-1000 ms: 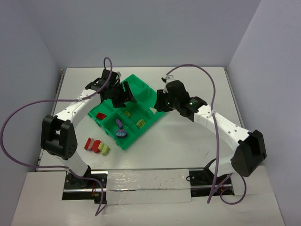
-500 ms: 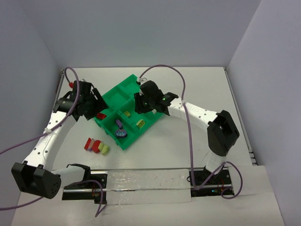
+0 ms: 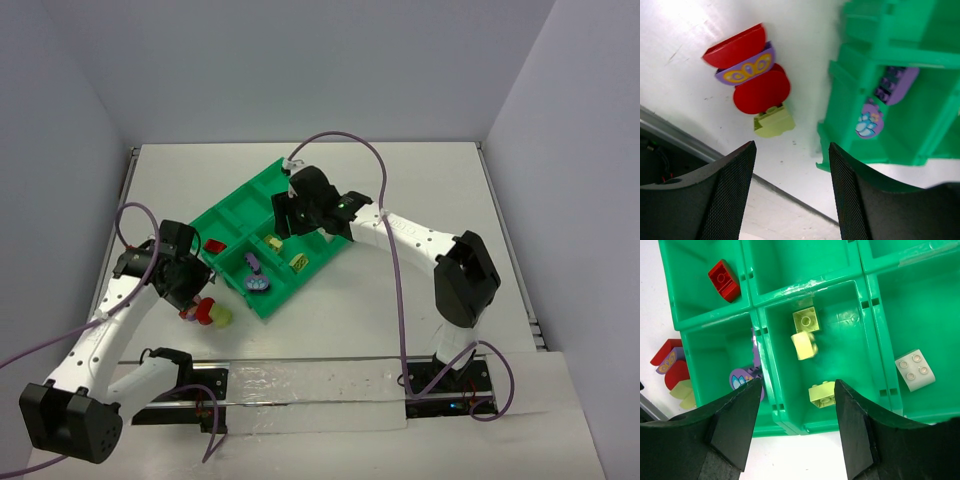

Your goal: Sort the legos into containers by color

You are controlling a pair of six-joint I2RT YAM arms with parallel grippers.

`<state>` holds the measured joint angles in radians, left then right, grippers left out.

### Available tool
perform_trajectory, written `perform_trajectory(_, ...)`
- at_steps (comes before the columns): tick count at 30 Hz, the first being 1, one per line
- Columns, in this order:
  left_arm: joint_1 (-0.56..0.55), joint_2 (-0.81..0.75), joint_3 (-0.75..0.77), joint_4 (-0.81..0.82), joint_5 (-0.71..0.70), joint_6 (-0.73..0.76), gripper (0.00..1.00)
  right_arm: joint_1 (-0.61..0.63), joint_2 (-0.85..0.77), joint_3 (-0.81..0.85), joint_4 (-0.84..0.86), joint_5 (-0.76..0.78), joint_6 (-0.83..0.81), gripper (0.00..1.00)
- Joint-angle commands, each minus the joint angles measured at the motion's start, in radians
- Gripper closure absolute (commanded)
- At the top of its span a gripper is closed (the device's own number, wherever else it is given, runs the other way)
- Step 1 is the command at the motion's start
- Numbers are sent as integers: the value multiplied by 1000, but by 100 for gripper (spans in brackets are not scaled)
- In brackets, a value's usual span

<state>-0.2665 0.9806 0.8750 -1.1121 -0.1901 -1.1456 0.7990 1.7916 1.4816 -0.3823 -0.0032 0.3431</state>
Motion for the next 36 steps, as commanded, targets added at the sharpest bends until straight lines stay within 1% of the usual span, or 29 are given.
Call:
perform_trajectory(1,6,-5,-13,-70,-75,-144,34,6,-31,43,4,16,-7,32)
perform_trajectory(6,10,-7,-49,-98,-137,-255,33,6,-83,14,2,32,-15,32)
perform_trajectory(7,23,-1,-59,-86,-138,-267,36,5,-103,6,1,35,-15,32)
perform_trajectory(9,41,12,-86,-65,-135,-270,37,6,-121,-5,0,38,-16,32)
perform_trajectory(11,89,47,-120,8,-101,-235,31,5,-148,-16,-5,41,-20,32)
perform_trajectory(14,131,75,-149,68,-78,-205,21,6,-166,-26,-11,48,-29,32)
perform_trajectory(15,154,87,-152,82,-64,-181,15,5,-175,-34,-15,52,-32,32)
perform_trajectory(16,164,93,-154,112,-57,-167,12,6,-181,-38,-16,58,-35,32)
perform_trajectory(18,176,112,-156,142,-36,-136,8,6,-193,-51,-17,61,-38,32)
perform_trajectory(21,181,143,-156,182,21,-91,4,7,-198,-61,-13,59,-38,32)
perform_trajectory(26,181,161,-184,254,100,-57,3,6,-193,-64,-9,46,-37,32)
perform_trajectory(30,181,171,-197,256,94,-63,8,6,-194,-71,-9,42,-38,32)
perform_trajectory(36,181,179,-208,237,76,-71,9,6,-186,-73,-17,38,-42,32)
